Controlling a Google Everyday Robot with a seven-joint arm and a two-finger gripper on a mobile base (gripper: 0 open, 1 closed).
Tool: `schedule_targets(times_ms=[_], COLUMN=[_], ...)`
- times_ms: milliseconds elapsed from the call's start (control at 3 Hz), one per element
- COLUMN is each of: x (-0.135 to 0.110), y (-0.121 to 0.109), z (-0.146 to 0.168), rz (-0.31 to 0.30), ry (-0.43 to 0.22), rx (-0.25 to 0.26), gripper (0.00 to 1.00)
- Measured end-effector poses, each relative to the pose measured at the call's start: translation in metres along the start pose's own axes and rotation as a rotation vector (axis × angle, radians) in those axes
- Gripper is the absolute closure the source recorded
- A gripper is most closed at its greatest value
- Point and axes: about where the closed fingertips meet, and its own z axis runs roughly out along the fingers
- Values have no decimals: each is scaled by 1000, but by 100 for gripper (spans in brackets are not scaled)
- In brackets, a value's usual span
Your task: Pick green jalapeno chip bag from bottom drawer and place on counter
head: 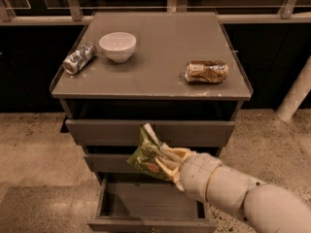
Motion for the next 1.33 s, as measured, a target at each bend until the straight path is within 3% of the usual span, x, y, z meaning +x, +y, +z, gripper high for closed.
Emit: schedule_targets(times_ms=[333,667,1000,1333], x=[-54,-55,-79,-131], y=[-11,-9,-26,-54], z=[-3,-2,10,25], rz=[-102,-104,-161,-286], ry=[-15,-18,-34,-53], rx=[14,7,-12,-19], gripper=[100,100,100,100])
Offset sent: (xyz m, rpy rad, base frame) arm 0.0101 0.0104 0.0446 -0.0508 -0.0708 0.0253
